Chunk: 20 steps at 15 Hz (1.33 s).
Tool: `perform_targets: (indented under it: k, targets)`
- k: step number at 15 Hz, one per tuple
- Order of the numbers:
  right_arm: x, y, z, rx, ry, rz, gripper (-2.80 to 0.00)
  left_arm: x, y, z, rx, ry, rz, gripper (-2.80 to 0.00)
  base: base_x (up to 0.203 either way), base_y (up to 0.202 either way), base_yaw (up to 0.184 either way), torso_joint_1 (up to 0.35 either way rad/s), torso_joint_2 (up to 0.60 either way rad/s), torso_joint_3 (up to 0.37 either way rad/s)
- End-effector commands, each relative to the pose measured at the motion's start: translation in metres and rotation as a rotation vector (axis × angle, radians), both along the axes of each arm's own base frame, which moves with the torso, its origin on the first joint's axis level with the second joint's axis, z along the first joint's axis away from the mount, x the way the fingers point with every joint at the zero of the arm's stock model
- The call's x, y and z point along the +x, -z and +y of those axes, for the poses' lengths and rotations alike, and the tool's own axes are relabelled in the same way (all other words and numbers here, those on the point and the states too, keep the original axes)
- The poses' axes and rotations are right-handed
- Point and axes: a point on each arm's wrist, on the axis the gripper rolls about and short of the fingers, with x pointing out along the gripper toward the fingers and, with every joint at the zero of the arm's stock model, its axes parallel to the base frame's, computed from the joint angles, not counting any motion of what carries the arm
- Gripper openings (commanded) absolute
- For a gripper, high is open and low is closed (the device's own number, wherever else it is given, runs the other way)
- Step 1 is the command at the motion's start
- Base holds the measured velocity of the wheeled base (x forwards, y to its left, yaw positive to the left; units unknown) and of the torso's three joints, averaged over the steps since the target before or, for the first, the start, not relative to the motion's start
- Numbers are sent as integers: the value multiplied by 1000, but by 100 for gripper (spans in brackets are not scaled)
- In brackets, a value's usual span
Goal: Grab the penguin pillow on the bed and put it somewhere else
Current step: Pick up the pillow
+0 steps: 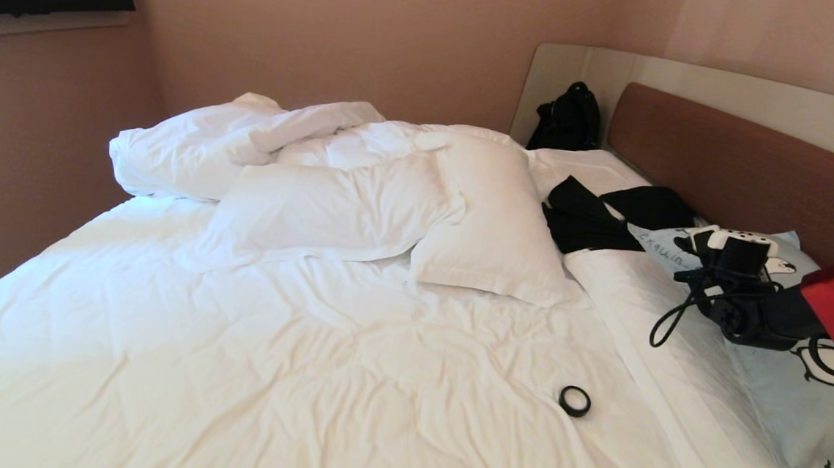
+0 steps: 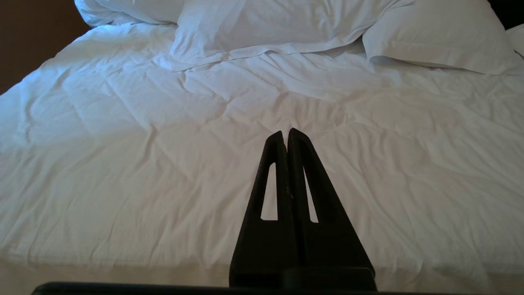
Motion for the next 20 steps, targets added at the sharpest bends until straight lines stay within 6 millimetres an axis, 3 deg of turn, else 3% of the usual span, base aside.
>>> perform_targets:
  k: [1,14,15,20]
  targets:
    - [0,-1,0,-6,2,-8,-280,0,0,0,-1,-1,1,-280,0,0,0,0,0,0]
    - [0,3,5,-19,-8,5,-280,0,0,0,1,-1,1,-280,0,0,0,0,0,0]
    - [0,5,5,-23,-9,15,0,0,0,0,0,-1,1,-280,0,0,0,0,0,0]
    - [-2,4,5,-28,-10,28,0,0,0,0,1,-1,1,-280,0,0,0,0,0,0]
